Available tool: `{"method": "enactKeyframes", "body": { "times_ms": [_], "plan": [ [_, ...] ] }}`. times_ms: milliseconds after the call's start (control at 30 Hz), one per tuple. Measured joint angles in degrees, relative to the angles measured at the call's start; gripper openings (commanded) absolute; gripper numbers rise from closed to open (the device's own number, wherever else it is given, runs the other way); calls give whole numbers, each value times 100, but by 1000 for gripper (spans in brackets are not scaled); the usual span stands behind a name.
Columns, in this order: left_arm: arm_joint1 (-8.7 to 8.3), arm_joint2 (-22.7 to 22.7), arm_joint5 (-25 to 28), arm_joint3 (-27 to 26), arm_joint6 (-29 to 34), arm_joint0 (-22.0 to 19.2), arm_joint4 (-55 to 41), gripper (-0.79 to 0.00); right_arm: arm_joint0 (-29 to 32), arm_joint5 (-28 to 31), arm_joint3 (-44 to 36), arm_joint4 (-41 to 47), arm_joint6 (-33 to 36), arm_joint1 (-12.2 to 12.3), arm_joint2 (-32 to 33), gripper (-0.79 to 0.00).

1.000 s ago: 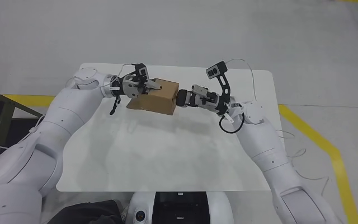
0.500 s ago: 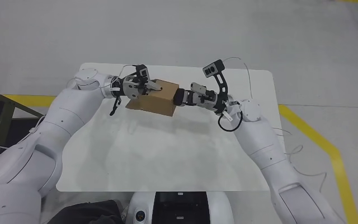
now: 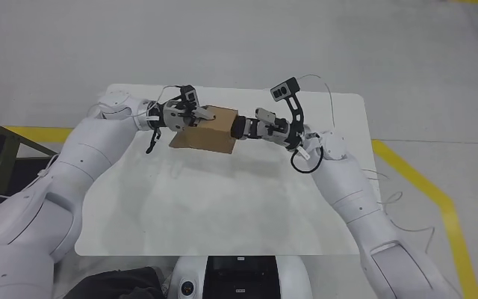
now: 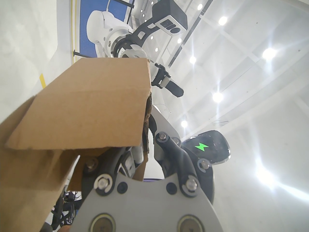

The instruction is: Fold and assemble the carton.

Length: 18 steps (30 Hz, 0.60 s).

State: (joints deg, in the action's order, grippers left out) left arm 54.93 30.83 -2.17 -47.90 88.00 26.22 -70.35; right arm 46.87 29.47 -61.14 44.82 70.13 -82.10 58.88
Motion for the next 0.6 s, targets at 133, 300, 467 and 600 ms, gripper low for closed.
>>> {"method": "enactKeyframes", "body": {
  "times_ms": [133, 300, 467, 600],
  "plan": [
    [-5, 14, 90, 226, 0, -60, 133, -785, 88, -7, -124, -193, -48, 70, 196, 0],
    [29, 2, 287, 538, -2, -178, 541, -785, 231, -61, -351, -430, -167, 141, 372, 0],
    [105, -44, 683, 603, -430, -330, 1332, -785, 356, -106, -554, -794, -319, 204, 480, 0],
    [122, -124, 1044, 302, -1058, -398, 2236, -785, 446, -74, -687, -1215, -433, 264, 574, 0]
  ]
}}
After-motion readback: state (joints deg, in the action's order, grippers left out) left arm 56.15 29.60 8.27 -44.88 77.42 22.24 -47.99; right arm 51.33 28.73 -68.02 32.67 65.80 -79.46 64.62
